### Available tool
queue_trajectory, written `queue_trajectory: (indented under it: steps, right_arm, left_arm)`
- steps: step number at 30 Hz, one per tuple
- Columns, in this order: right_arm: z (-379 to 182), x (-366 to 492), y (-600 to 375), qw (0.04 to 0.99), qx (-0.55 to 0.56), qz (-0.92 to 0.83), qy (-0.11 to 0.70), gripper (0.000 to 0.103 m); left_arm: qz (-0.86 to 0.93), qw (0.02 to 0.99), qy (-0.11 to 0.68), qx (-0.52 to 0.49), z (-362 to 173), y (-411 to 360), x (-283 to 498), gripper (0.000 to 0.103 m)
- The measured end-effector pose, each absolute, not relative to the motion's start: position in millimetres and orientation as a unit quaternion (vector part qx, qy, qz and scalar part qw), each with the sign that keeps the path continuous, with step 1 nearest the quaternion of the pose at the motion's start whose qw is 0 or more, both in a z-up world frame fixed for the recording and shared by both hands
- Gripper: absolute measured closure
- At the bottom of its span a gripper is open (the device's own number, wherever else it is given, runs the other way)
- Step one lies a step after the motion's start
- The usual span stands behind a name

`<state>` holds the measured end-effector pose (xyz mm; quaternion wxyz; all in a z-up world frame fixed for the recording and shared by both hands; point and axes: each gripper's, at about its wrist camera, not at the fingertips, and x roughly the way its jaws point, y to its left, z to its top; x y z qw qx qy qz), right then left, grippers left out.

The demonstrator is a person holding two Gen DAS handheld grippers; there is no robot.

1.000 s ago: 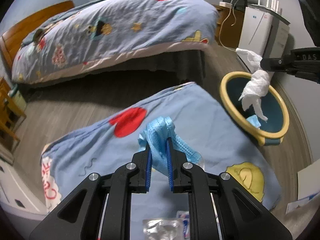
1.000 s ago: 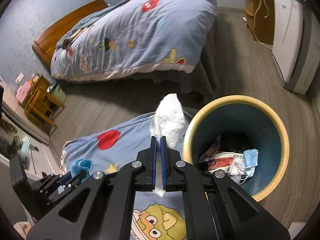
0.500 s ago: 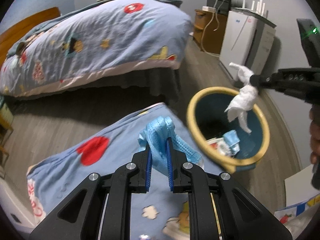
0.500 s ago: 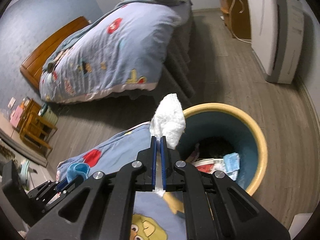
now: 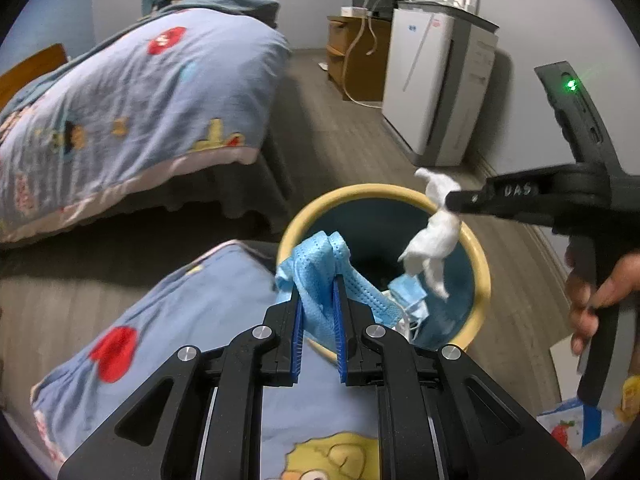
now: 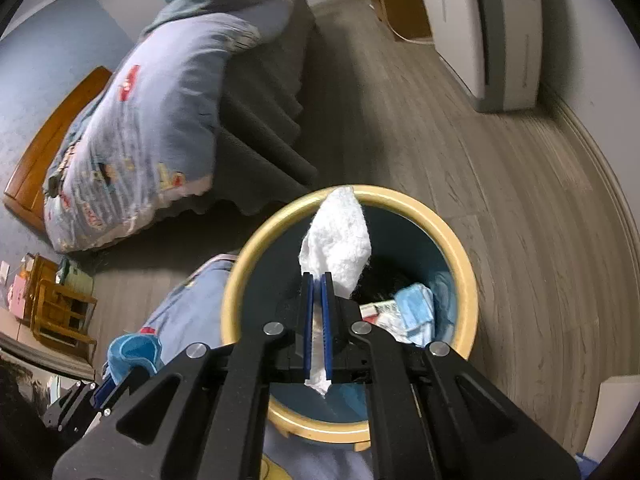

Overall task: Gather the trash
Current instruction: 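Carry the blue mask and white tissue over the bin with both grippers, then open both grippers to drop the mask and tissue into the bin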

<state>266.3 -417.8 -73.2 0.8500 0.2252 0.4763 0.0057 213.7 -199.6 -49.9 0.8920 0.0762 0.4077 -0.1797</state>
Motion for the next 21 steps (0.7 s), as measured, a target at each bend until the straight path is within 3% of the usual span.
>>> queue_trajectory:
  steps: [12, 17, 19, 20, 21]
  right_arm:
    - [-73.8, 266.9, -422.0, 0.854, 0.224, -0.011, 0.468, 0.099]
    - [-75.7, 269.1, -425.5, 0.853, 0.228, -0.02, 0.469, 0.095]
    - [-77.2, 268.9, -426.6, 0.852, 0.229, -0.023, 0.47, 0.077]
    - [-77.2, 268.8, -426.5, 0.853, 0.229, -0.025, 0.469, 0.064]
    - [-76.9, 268.6, -426.6, 0.853, 0.229, -0.026, 0.468, 0.06]
  left_arm:
    - [-0.181, 0.9, 0.392, 0.066, -54.0, -226.0, 243.0, 0.088]
    - [-0.19, 0.902, 0.384, 0.062, -56.5, -232.0, 243.8, 0.07]
    - [-0.188, 0.902, 0.383, 0.068, -58.1, -233.2, 242.7, 0.049]
    - [-0.185, 0.904, 0.379, 0.072, -58.5, -233.3, 241.0, 0.044]
    - [-0.182, 0.906, 0.375, 0.074, -58.6, -232.7, 239.4, 0.038]
